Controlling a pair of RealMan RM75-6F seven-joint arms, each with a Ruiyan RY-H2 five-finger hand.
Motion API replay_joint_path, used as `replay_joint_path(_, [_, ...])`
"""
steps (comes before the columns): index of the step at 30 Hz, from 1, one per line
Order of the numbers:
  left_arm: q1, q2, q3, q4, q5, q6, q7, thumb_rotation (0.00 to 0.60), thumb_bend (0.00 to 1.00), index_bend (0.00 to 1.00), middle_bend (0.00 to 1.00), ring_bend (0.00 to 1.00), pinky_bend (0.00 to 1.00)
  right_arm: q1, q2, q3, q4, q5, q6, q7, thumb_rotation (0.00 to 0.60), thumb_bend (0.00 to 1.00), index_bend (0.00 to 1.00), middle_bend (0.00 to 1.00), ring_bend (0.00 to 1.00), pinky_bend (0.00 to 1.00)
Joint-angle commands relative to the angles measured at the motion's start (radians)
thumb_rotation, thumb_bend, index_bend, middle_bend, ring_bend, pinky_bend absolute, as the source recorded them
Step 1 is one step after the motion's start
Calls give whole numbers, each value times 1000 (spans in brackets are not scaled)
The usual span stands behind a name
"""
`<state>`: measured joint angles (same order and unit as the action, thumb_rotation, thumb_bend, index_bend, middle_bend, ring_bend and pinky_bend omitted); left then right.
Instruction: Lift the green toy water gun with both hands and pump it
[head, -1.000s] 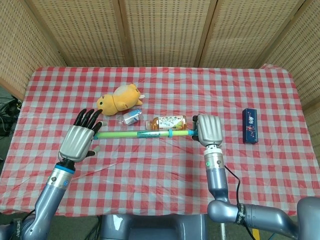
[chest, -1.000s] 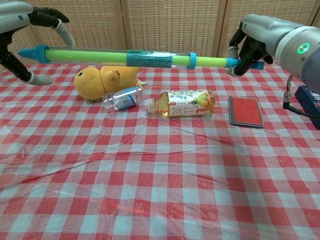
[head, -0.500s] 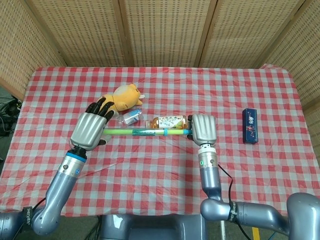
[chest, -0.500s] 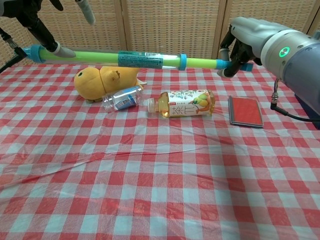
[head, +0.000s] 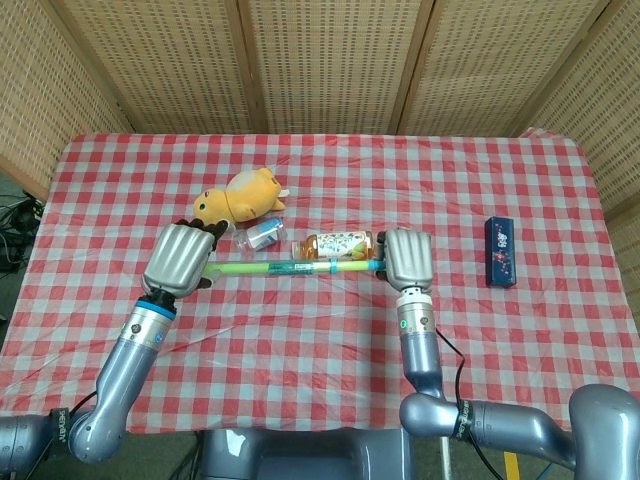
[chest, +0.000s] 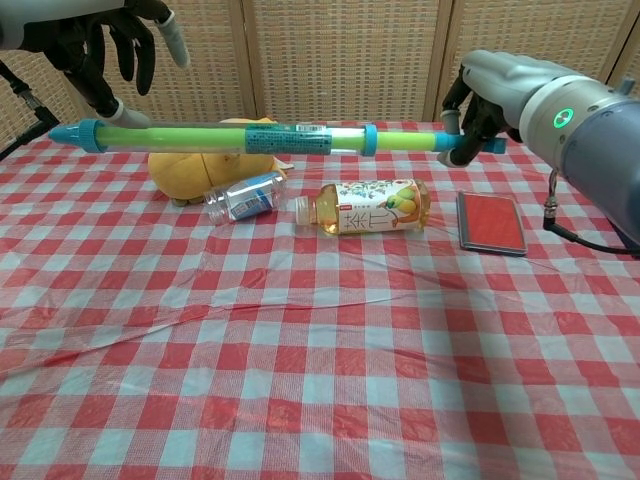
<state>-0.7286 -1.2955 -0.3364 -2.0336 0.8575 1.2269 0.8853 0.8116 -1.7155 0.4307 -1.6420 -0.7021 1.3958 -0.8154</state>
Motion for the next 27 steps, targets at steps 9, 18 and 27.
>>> replay_joint_path(9, [-23, 42, 37, -10, -37, 4, -4, 600, 215, 202, 469, 429, 485, 7, 1, -3, -2, 5, 3, 2, 600, 490, 851, 1000, 1000, 841])
replay_joint_path(18, [-37, 80, 66, -39, -90, 3, -8, 600, 211, 58, 397, 398, 475, 14, 7, -5, -8, 8, 9, -9, 600, 490, 851, 1000, 1000, 841])
replay_joint_path(27, [-35, 111, 92, -42, -50, 7, -56, 600, 208, 42, 328, 351, 417, 11, -5, -15, 12, 20, 1, 8, 600, 490, 851, 1000, 1000, 840])
